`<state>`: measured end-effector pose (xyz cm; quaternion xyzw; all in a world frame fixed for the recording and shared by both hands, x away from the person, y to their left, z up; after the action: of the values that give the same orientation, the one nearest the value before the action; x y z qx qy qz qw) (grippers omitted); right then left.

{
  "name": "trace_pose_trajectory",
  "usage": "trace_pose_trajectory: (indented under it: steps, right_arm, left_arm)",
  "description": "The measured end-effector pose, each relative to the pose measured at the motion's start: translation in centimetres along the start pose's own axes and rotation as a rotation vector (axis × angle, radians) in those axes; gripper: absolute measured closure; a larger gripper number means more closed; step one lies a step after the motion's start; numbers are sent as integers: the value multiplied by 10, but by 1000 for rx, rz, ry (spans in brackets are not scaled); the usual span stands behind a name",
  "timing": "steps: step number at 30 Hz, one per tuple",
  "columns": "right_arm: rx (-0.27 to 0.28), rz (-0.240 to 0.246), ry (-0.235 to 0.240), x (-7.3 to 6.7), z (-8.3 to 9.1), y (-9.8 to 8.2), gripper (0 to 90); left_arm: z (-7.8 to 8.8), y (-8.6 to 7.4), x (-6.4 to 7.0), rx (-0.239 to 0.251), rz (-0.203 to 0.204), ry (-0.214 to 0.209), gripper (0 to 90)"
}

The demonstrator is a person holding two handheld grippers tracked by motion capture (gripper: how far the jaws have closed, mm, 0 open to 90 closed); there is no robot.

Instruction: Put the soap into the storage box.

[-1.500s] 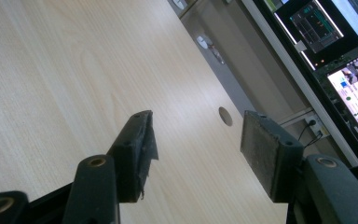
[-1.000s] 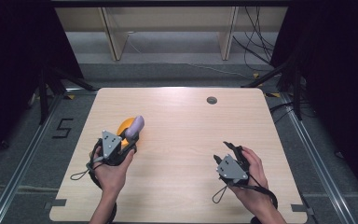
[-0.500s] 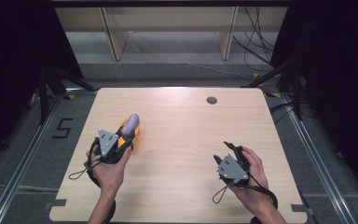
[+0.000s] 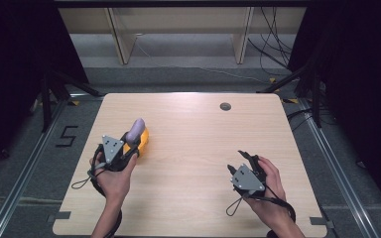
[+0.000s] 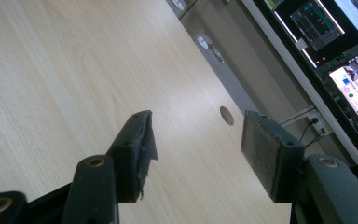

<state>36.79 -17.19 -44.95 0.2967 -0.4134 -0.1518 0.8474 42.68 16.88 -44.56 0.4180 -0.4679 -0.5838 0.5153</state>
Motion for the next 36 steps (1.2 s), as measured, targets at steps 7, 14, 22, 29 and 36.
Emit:
trace_pose_trajectory:
  steps: [7,14,22,29,36]
  right_arm:
    - [0,-14,-10,-1,0,0,439]
    - [1,-16,-8,-1,0,-1,438]
    - [0,-16,-7,-1,0,-1,438]
    - [-2,-5,9,-1,0,0,438]
    - [1,-15,-7,-1,0,0,438]
  left_arm:
    - [-2,1,-3,-2,-3,7,588]
    - [-7,1,-7,-2,-5,16,588]
    - [-11,1,-11,-3,5,30,588]
    - [-15,0,-15,-3,8,44,588]
    - [-20,-1,-19,-6,13,54,588]
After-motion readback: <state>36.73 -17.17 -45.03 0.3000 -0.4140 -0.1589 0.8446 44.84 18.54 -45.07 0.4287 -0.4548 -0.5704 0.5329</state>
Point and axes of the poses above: each handheld gripper's, and its own axes: z roughly backward along the jaws, y roughly out of its top, x roughly to its right, the point moved 6 cm from there along -z, roughly forward along the jaws, and after that the axes turned 7 degrees about y, right-handed, at the moved point
